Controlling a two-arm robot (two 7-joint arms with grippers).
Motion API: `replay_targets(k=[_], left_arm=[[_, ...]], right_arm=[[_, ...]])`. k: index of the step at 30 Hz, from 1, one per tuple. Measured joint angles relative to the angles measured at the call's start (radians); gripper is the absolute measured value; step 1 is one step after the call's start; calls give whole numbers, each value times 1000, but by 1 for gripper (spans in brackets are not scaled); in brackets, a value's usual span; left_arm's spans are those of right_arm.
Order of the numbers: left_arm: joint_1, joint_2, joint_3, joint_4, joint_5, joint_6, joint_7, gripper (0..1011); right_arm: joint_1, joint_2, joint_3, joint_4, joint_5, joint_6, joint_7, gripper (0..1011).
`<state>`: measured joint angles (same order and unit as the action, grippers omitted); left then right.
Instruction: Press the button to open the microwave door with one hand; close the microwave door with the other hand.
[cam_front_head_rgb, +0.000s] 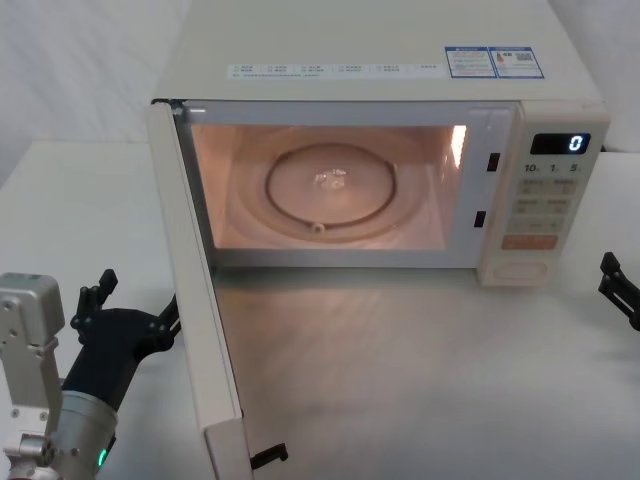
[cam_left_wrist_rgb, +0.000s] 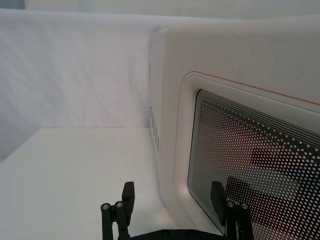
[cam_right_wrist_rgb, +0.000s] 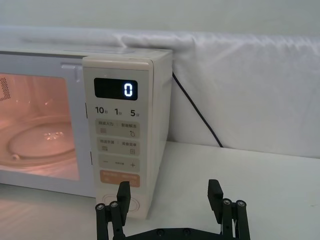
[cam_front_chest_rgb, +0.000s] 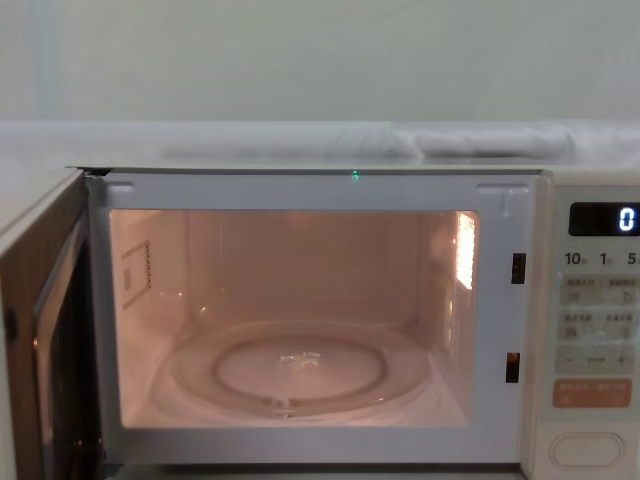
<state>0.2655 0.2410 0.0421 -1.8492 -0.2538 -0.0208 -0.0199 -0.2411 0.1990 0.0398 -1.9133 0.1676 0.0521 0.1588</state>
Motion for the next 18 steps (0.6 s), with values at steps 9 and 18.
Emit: replay_targets(k=[9,18], left_arm=[[0,0,0,0,0,0,0,1001],[0,0,0,0,0,0,0,970]], right_arm=[[0,0,0,0,0,0,0,1002],[0,0,0,0,0,0,0,1002]])
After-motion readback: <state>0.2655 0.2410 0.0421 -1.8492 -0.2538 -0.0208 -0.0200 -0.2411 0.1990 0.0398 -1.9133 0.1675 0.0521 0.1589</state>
